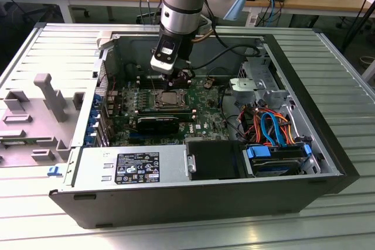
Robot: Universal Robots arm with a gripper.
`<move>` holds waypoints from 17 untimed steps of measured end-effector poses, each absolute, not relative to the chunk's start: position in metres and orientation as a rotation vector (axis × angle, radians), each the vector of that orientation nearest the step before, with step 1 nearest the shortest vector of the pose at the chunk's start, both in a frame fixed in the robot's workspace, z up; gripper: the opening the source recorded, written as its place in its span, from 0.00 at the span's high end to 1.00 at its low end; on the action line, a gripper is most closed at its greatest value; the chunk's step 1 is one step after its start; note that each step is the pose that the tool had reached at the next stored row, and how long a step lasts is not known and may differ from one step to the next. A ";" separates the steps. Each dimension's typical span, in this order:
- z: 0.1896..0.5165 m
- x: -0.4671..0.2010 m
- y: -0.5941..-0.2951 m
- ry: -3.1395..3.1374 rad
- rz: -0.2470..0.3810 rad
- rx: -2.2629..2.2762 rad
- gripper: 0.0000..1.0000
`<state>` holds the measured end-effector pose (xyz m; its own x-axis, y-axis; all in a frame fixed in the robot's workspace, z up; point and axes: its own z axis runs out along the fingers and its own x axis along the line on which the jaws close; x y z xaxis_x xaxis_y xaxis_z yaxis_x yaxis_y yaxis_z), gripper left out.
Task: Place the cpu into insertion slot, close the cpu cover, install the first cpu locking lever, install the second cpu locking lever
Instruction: 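Install the first cpu locking lever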
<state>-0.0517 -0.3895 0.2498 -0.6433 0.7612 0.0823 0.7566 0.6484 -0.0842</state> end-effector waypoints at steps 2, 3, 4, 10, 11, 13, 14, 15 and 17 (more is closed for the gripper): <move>0.250 -0.052 -0.389 -2.753 0.064 -1.267 0.89; 0.250 -0.052 -0.389 -2.755 0.064 -1.264 0.89; 0.250 -0.052 -0.389 -2.756 0.064 -1.261 0.89; 0.250 -0.052 -0.389 -2.762 0.065 -1.248 0.89; 0.250 -0.052 -0.389 -2.763 0.065 -1.246 0.89; 0.250 -0.052 -0.389 -2.765 0.066 -1.242 0.89; 0.250 -0.052 -0.389 -2.766 0.066 -1.240 0.89; 0.250 -0.052 -0.389 -2.767 0.066 -1.238 0.89; 0.250 -0.052 -0.389 -2.769 0.066 -1.233 0.89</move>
<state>-0.0517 -0.3895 0.2498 -0.6642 0.7430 0.0823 0.7382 0.6693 -0.0842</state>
